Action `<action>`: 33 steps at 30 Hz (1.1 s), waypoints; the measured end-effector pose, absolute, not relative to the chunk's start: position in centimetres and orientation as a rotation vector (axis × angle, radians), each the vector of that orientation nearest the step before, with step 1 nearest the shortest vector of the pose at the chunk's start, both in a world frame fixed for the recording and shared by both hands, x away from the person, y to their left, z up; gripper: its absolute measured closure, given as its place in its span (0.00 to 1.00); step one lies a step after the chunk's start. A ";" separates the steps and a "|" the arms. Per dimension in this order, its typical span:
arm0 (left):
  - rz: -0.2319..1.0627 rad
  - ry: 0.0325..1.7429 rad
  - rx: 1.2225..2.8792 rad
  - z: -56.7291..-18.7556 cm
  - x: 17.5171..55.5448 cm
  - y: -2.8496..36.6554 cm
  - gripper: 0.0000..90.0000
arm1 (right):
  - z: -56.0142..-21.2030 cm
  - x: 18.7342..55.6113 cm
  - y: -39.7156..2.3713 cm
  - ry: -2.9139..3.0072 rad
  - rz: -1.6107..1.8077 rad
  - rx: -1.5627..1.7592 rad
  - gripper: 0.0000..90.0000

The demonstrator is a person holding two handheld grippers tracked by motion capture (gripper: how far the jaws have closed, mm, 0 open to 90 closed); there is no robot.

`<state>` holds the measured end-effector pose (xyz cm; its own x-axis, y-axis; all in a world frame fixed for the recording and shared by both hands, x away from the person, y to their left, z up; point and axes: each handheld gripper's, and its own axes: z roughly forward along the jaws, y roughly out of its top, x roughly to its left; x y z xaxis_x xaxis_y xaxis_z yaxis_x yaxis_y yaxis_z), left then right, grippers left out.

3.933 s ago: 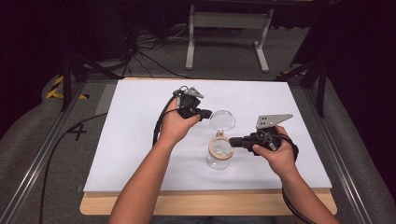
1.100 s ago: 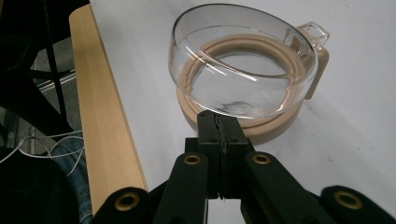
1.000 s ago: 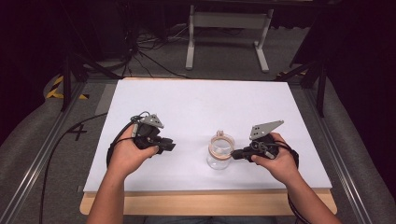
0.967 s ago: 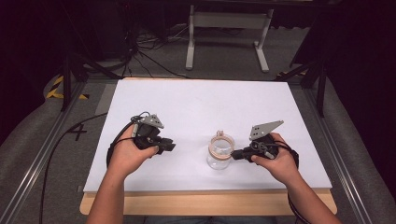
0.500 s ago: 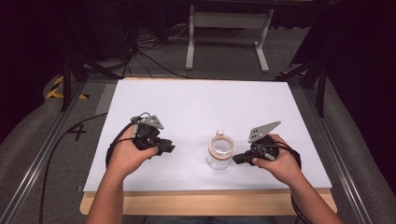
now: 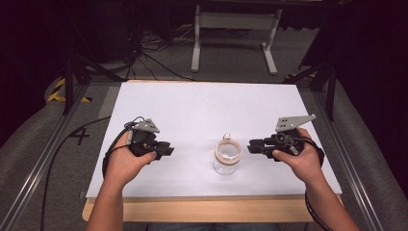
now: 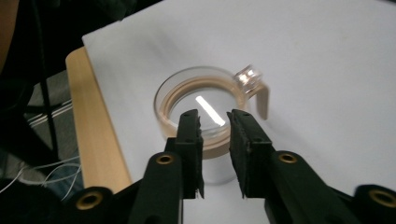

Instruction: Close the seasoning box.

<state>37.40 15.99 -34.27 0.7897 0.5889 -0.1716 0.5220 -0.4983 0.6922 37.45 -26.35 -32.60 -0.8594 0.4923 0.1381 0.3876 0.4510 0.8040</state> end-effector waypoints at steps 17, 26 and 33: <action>0.158 0.936 2.128 -35.2 38.2 18.1 0.73 | -33.1 40.1 -34.2 2.302 1.346 1.053 0.65; 0.226 0.981 2.129 -36.8 39.3 18.8 0.64 | -36.1 42.2 -37.0 2.275 1.282 1.151 0.57; 0.250 0.996 2.116 -38.6 40.5 19.2 0.57 | -39.6 43.8 -37.8 2.324 1.175 1.181 0.53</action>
<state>40.51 19.21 -38.59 0.6750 0.7249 -0.1376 0.5738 -0.3986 0.7155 43.79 -37.75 -39.61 -0.6262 0.7724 0.1064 0.5433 0.3345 0.7700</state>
